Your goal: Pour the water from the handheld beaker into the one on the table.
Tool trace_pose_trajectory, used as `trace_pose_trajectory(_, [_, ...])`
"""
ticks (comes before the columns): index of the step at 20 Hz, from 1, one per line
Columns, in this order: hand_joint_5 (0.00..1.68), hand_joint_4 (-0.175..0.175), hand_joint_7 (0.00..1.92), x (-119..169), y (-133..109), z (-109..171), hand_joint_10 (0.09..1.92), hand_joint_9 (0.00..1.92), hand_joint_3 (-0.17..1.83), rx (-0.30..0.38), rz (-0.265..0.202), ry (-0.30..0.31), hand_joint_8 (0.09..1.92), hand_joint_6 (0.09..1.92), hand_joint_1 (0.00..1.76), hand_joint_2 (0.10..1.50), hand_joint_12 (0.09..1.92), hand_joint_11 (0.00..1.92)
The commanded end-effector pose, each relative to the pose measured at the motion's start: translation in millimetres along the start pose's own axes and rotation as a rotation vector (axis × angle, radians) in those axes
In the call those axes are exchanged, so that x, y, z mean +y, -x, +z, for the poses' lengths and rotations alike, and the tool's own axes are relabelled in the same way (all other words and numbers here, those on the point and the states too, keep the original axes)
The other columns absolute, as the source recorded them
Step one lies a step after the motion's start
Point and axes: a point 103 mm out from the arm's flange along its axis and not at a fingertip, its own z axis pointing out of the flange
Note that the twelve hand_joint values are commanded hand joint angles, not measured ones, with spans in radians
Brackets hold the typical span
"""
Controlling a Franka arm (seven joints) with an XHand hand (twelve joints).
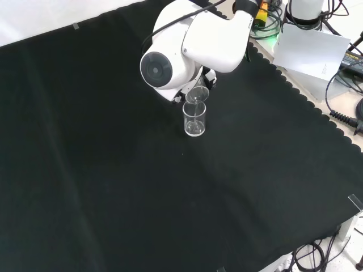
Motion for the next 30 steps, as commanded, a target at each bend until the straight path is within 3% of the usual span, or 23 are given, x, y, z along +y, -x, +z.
trace_pose_trajectory(1, [1.18, -0.175, 1.23, -0.4, -0.7, -1.2, 0.76, 1.56, 0.78, -0.003, 0.004, -0.002, 0.85, 0.87, 1.31, 0.62, 0.75, 1.28])
trace_pose_trajectory(30, [1.17, -0.175, 1.23, -2.0, 2.1, -5.2, 0.77, 1.55, 0.79, -0.032, 0.043, -0.077, 0.86, 0.88, 1.31, 0.62, 0.76, 1.29])
